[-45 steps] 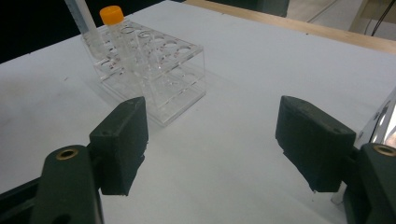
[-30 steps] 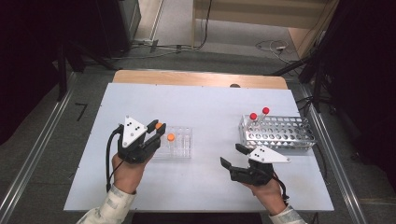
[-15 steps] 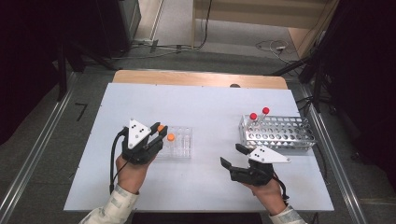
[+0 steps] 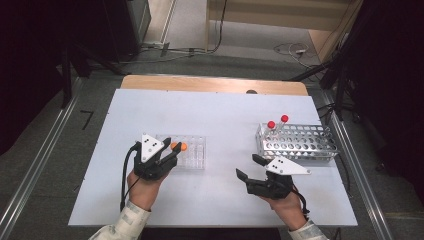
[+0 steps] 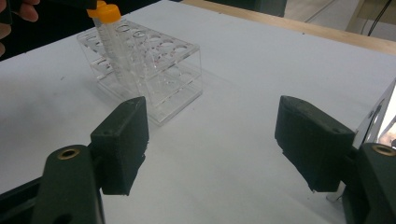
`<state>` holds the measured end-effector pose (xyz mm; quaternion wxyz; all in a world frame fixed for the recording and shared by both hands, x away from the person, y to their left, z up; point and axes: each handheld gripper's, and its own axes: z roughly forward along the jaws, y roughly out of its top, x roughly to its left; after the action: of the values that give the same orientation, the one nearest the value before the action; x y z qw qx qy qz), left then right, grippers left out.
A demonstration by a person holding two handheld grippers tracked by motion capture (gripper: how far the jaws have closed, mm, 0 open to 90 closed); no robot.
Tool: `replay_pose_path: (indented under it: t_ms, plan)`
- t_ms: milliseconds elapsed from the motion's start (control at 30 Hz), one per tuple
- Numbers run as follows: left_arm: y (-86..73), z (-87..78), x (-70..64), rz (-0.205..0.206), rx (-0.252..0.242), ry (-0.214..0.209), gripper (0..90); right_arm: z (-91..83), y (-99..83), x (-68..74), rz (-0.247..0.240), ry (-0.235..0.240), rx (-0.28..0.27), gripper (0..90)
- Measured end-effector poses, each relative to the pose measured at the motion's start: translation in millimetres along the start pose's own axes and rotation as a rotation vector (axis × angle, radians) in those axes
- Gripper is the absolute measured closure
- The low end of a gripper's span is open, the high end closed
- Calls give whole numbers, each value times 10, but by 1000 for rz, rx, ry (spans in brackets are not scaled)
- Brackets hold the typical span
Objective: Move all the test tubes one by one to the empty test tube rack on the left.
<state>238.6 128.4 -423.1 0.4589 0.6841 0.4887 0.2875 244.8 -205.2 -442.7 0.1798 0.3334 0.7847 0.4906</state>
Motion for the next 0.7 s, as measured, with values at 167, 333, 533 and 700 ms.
replay_pose_path:
  t_ms: [167,333,533,700]
  plan:
    - [20,-31,3,-22,-16,-6,521,-13,4,-25,1,-22,-10,245]
    - [36,-26,-17,-29,-22,32,251,-33,10,-134,12,-111,-36,212]
    - [38,-15,-41,-33,-18,25,205,-23,21,-361,47,-218,-41,171]
    - [42,-18,-50,-29,-21,23,205,57,31,-511,74,-273,-32,173]
